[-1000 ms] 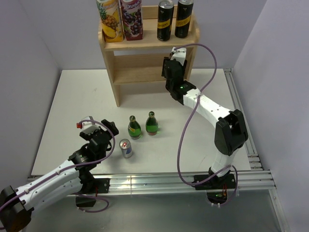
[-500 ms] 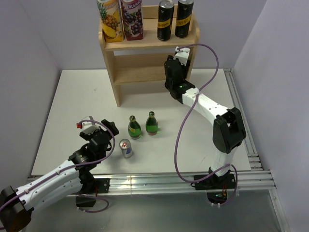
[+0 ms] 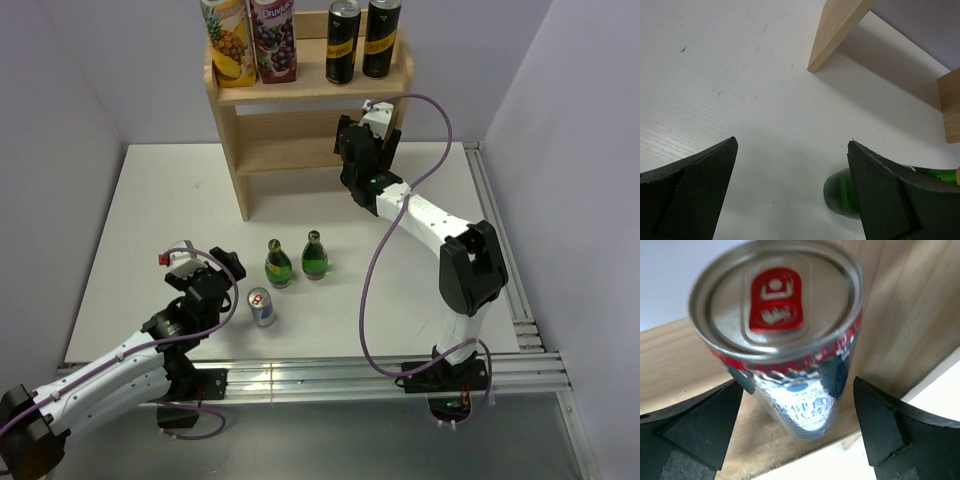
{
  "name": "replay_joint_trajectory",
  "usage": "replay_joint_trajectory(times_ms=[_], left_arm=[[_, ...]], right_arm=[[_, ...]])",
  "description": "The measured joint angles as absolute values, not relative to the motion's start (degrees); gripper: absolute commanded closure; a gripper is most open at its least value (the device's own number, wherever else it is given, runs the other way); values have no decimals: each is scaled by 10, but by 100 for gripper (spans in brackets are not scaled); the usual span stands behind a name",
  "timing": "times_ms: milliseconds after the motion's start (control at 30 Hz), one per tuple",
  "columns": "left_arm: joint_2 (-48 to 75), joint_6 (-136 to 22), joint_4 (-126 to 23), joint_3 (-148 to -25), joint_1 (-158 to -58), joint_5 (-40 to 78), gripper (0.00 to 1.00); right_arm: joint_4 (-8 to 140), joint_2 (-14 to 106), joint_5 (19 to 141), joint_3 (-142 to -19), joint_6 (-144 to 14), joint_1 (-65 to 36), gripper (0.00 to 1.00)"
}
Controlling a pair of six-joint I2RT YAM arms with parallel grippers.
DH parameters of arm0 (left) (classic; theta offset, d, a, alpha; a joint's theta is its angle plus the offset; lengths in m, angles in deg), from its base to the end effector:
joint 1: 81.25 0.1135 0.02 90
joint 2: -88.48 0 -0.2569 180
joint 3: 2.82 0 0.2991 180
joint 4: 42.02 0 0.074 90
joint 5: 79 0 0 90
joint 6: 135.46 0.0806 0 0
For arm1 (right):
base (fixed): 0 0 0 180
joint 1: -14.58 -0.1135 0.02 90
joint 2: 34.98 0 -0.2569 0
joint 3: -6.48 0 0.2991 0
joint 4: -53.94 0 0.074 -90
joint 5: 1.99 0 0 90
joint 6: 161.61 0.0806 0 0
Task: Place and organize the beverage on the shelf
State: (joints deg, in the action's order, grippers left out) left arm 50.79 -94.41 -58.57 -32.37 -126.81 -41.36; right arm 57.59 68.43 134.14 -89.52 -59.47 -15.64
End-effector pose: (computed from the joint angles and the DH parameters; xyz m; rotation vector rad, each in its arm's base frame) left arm 0.2029 -0.1158 0.1767 -0.6031 1.7335 -0.2398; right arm 0.4644 0.2033 0.2999 0.3047 1.6793 -0.1603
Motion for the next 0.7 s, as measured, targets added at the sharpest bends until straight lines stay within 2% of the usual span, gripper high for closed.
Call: replay_joint_trajectory(times_ms=[333, 700], left_arm=[[508, -944, -585, -324, -1268, -414, 1], [508, -944, -586, -324, -1268, -414, 1]], right_arm=[[577, 671, 1344, -842, -579, -166, 1], [608, 572, 1366, -748, -542, -204, 0]])
